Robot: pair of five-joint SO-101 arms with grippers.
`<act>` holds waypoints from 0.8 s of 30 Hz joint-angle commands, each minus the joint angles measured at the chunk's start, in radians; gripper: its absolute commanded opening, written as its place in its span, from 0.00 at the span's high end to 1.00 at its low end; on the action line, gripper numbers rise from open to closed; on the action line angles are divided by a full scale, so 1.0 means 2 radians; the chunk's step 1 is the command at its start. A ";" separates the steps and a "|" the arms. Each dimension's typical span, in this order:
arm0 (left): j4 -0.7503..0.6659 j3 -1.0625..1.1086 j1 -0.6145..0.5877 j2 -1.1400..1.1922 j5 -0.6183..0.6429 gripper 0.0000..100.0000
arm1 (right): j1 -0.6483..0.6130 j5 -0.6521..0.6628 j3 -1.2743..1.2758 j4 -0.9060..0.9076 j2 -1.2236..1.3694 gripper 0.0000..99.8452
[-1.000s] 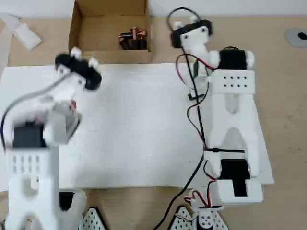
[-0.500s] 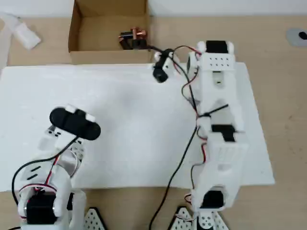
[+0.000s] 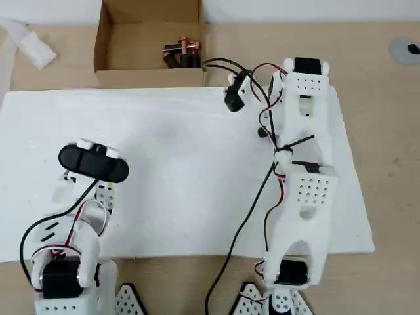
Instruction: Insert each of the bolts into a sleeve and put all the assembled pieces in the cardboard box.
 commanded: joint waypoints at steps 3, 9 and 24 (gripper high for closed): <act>-0.012 -0.002 -0.004 -0.005 0.002 0.99 | -0.030 0.017 -0.027 0.012 -0.003 0.74; -0.012 -0.002 -0.004 -0.005 0.002 0.99 | -0.042 0.036 -0.025 0.011 0.004 0.74; -0.009 -0.002 -0.005 -0.005 0.002 0.99 | -0.036 0.051 -0.031 0.011 0.069 0.74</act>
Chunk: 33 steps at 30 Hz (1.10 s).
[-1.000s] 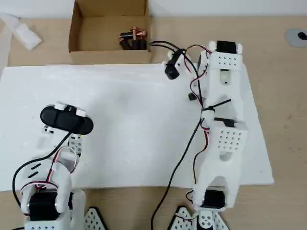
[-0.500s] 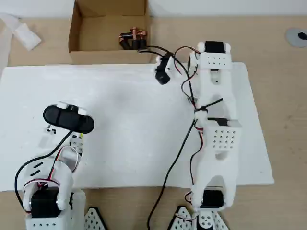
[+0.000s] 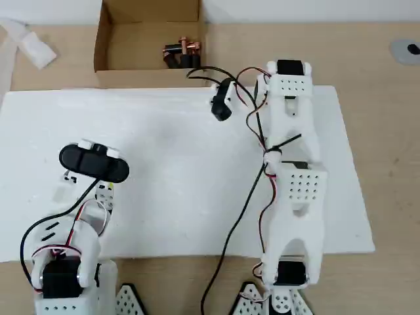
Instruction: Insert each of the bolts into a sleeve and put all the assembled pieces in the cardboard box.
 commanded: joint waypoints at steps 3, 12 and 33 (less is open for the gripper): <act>-0.009 -0.005 -0.005 -0.004 0.002 0.99 | -0.002 0.009 -0.016 0.008 0.016 0.74; -0.009 -0.008 -0.008 -0.004 0.002 0.99 | -0.001 0.009 -0.021 0.008 0.018 0.75; -0.009 -0.010 -0.004 -0.004 0.002 0.99 | -0.009 -0.058 -0.079 0.008 0.016 0.99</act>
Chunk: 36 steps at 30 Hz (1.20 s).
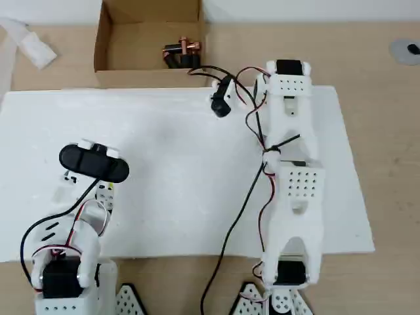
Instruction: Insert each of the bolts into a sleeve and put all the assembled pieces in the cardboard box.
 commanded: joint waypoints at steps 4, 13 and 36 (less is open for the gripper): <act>-0.009 -0.010 -0.004 -0.004 0.002 0.99 | -0.034 -0.032 -0.067 0.008 -0.003 0.99; -0.001 -0.011 -0.008 -0.004 0.001 0.99 | -0.108 -0.032 -0.059 0.008 -0.001 0.99; 0.026 -0.028 -0.006 -0.004 0.000 0.99 | -0.088 -0.044 -0.026 0.009 -0.040 0.78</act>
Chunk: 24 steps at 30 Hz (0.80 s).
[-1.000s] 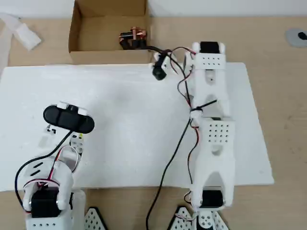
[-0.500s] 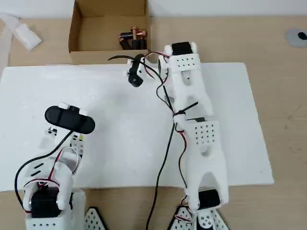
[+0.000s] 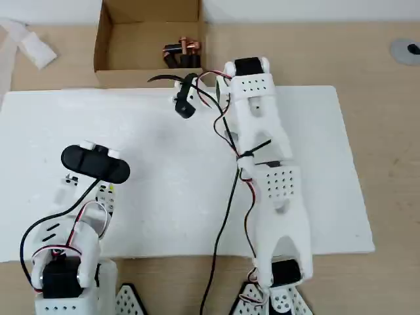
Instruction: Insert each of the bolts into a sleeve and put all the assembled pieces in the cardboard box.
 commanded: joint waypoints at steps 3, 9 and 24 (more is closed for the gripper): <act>0.002 -0.028 -0.005 -0.004 0.000 0.99 | 0.017 -0.002 0.049 0.008 -0.066 0.78; 0.002 -0.028 -0.005 -0.004 0.000 0.99 | 0.025 -0.002 0.075 0.005 -0.076 0.78; 0.002 -0.028 -0.008 -0.004 -0.001 0.99 | 0.024 -0.002 0.073 -0.010 -0.030 0.78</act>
